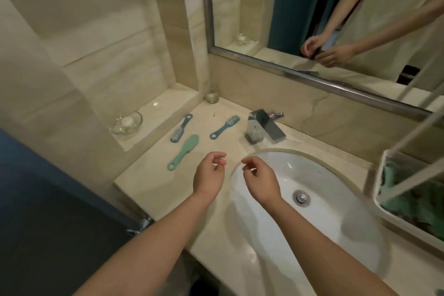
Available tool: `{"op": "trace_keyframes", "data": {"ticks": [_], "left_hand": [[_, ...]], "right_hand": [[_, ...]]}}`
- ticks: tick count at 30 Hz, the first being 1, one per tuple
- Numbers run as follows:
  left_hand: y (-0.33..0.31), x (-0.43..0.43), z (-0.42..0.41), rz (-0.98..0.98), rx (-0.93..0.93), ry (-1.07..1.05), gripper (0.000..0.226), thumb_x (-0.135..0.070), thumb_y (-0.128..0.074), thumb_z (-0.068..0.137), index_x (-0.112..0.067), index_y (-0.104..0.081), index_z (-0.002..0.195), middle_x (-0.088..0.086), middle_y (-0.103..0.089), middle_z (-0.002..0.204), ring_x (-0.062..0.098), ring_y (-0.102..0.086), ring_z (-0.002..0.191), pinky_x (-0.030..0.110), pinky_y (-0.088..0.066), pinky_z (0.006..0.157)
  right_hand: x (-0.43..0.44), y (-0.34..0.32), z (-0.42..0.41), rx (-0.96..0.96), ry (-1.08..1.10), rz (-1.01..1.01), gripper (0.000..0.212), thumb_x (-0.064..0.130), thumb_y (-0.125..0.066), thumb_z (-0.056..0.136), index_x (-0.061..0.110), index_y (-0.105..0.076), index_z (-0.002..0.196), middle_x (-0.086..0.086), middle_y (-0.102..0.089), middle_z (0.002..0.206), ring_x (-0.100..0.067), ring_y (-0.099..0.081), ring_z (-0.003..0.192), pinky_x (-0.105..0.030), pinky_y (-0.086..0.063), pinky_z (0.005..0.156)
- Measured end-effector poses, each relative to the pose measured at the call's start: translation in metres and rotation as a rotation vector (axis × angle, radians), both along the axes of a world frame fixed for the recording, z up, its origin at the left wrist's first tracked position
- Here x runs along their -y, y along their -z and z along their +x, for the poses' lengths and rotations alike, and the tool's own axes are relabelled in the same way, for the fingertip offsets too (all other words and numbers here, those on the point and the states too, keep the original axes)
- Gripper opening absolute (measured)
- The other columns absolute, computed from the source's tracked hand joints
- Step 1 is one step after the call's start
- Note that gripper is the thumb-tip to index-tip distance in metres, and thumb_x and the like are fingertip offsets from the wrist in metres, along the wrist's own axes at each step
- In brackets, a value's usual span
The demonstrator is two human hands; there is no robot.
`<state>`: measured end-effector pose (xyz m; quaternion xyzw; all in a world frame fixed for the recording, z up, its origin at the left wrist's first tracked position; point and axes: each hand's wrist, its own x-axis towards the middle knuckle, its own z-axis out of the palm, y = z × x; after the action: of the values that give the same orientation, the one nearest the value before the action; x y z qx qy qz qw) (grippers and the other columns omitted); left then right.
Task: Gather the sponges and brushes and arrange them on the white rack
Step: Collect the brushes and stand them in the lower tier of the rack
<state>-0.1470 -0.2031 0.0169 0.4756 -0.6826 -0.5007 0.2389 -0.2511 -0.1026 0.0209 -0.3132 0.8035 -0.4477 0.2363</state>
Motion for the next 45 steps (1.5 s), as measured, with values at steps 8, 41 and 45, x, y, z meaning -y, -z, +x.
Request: {"op": "trace_keyframes", "data": {"ticks": [8, 41, 45], "left_hand": [[0.022, 0.105, 0.032, -0.012, 0.105, -0.009, 0.032, -0.004, -0.052, 0.085, -0.03, -0.058, 0.101, -0.007, -0.064, 0.1, 0.011, -0.06, 0.081, 0.031, -0.05, 0.085], [0.099, 0.212, -0.018, -0.669, 0.584, 0.443, 0.047, -0.067, -0.045, 0.08, -0.029, -0.052, 0.108, -0.011, -0.054, 0.102, 0.01, -0.053, 0.092, 0.028, -0.041, 0.078], [0.102, 0.217, -0.017, -0.765, 0.558, 0.496, 0.038, -0.062, -0.04, 0.087, -0.027, -0.056, 0.087, -0.011, -0.055, 0.082, 0.01, -0.052, 0.071, 0.027, -0.039, 0.059]], "right_hand": [[0.11, 0.023, 0.027, 0.053, -0.034, 0.045, 0.024, 0.016, -0.048, 0.093, 0.024, -0.063, 0.11, 0.009, -0.062, 0.1, -0.01, -0.059, 0.082, -0.029, -0.048, 0.075], [0.253, 0.06, -0.092, -0.219, 0.098, 0.538, 0.061, 0.032, -0.057, 0.089, 0.029, -0.034, 0.145, -0.01, -0.021, 0.147, -0.034, -0.034, 0.129, -0.047, -0.043, 0.1], [0.257, 0.066, -0.091, -0.27, 0.078, 0.608, 0.042, 0.033, -0.057, 0.086, 0.021, -0.052, 0.126, -0.011, -0.031, 0.138, -0.034, -0.036, 0.122, -0.045, -0.042, 0.097]]}}
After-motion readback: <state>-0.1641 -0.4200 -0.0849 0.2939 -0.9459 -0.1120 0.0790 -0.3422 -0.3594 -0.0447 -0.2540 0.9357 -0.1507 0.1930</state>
